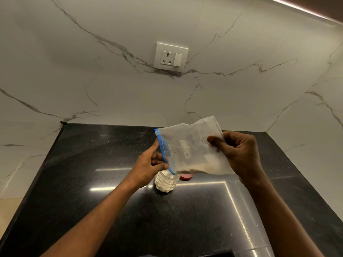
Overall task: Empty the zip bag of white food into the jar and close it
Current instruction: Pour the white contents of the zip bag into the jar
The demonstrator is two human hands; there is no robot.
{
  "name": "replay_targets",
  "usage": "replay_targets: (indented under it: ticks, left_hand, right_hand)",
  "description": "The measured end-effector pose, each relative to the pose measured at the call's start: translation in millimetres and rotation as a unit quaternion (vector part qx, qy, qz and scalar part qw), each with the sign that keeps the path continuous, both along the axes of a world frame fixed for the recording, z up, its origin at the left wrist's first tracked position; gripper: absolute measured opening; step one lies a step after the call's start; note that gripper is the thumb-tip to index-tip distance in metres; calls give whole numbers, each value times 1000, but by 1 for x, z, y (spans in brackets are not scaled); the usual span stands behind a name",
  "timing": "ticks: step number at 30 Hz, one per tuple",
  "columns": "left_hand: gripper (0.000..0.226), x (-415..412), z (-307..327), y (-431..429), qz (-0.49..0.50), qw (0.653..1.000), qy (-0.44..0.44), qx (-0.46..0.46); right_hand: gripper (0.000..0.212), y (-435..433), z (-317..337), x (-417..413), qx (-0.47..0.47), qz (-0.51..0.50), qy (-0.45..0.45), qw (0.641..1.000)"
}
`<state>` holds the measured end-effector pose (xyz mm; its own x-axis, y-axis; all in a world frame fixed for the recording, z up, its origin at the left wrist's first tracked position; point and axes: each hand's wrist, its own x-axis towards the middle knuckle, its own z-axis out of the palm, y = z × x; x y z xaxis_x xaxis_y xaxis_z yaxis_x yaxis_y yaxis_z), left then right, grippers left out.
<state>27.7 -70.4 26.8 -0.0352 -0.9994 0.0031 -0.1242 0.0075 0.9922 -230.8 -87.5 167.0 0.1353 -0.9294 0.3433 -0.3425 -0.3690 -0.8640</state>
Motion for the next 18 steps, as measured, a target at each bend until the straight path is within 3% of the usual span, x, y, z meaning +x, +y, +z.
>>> replay_targets:
  ticks: [18]
  left_hand:
    - [79,-1,3,1,24,1000,18,0]
  right_hand:
    - [19,-4,11,7,-12,4,24,1000]
